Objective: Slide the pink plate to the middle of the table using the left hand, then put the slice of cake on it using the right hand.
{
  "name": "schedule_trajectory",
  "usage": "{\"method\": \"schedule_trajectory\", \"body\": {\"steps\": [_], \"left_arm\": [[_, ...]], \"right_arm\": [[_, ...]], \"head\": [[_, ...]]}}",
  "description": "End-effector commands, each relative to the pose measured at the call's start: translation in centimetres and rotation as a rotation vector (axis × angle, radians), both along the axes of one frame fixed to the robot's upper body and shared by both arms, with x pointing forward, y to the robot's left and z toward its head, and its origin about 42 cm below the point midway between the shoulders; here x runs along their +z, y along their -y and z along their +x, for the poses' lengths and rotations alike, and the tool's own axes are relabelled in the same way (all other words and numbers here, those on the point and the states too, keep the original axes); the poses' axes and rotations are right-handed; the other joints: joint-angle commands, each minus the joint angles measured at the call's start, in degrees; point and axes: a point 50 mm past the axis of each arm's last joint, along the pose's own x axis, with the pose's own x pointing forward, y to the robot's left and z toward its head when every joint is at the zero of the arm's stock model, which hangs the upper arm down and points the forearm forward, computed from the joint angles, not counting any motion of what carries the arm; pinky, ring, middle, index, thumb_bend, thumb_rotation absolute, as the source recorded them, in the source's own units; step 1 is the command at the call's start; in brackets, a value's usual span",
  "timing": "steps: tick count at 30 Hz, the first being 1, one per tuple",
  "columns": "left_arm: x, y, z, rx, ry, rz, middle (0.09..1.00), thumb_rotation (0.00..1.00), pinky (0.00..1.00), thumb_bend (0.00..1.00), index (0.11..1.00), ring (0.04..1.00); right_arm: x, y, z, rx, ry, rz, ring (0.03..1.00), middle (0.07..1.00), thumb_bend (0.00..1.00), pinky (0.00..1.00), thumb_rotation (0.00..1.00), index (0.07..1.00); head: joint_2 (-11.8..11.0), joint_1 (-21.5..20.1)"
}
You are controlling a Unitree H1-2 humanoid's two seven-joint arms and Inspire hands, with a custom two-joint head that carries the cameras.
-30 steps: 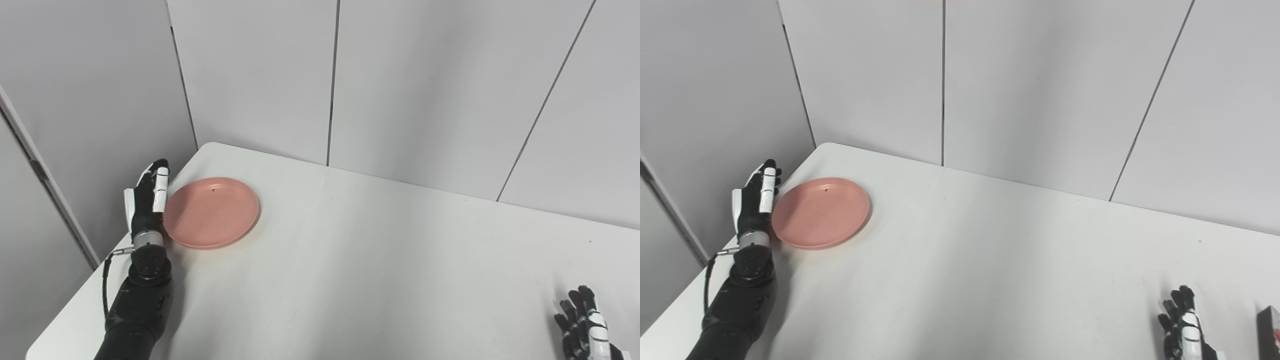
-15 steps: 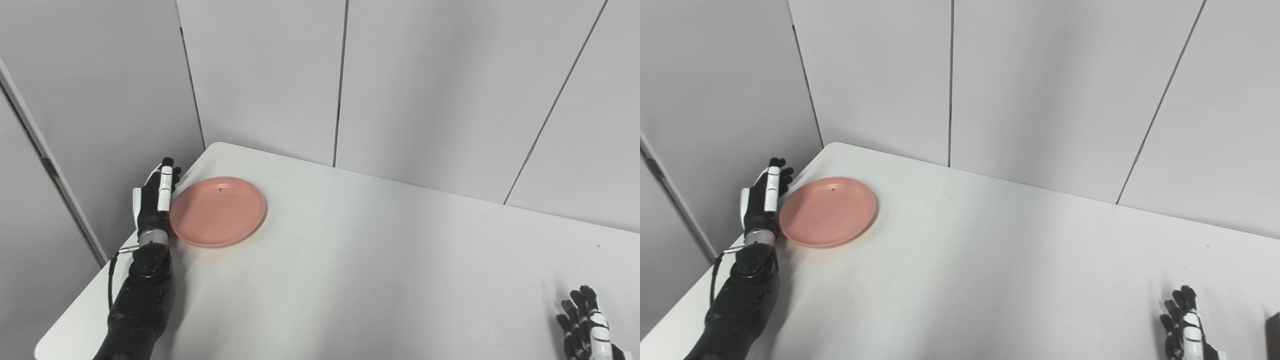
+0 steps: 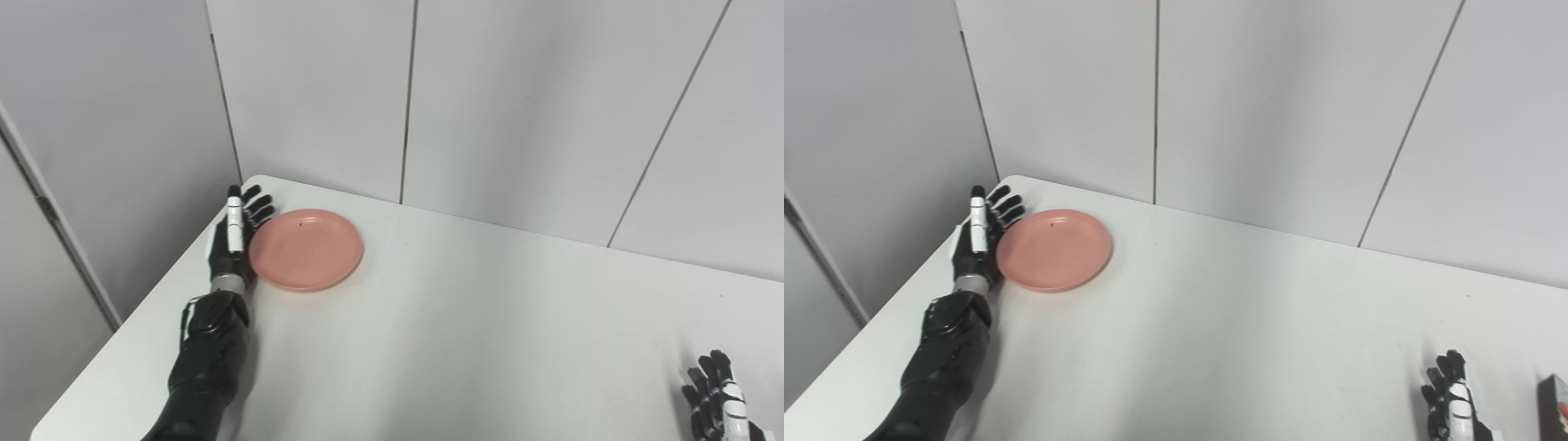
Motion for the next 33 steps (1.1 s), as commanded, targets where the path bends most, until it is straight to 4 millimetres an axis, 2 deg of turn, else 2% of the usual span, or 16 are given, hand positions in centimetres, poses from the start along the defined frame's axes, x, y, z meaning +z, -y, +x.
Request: {"method": "schedule_trajectory", "body": {"steps": [1,16,25,28,33], "left_arm": [[-0.9,-0.1,-0.1,-0.015,-0.046,-0.034,0.78,1.0,0.77,0.83,0.774,0.792],[-1.0,1.8,0.4,-0.146,-0.051,-0.043,0.789,0.99,0.78,0.84,0.788,0.795],[-0.9,5.4,0.9,-0.254,-0.077,0.027,0.788,0.96,0.8,0.85,0.781,0.803],[-0.8,7.2,1.0,-0.296,-0.077,0.046,0.837,0.97,0.86,0.82,0.827,0.857],[-0.6,9.7,1.2,-0.348,-0.079,0.103,0.858,1.0,0.91,0.8,0.858,0.885]], "right_arm": [[1.4,0.2,0.3,-0.003,0.065,-0.011,1.0,1.0,0.13,1.0,1.0,1.0],[1.3,-0.1,0.4,-0.011,0.074,-0.006,1.0,1.0,0.12,1.0,1.0,1.0],[1.6,-0.5,0.1,-0.011,0.064,-0.014,1.0,1.0,0.12,1.0,1.0,1.0],[1.7,-0.5,0.1,-0.009,0.058,-0.017,1.0,1.0,0.12,1.0,1.0,1.0],[1.8,-0.6,0.1,-0.013,0.06,-0.013,1.0,1.0,0.11,1.0,1.0,1.0]], "head": [[0.1,0.0],[0.6,-1.5],[1.4,-3.1],[1.5,-3.1],[1.8,-3.7]]}}
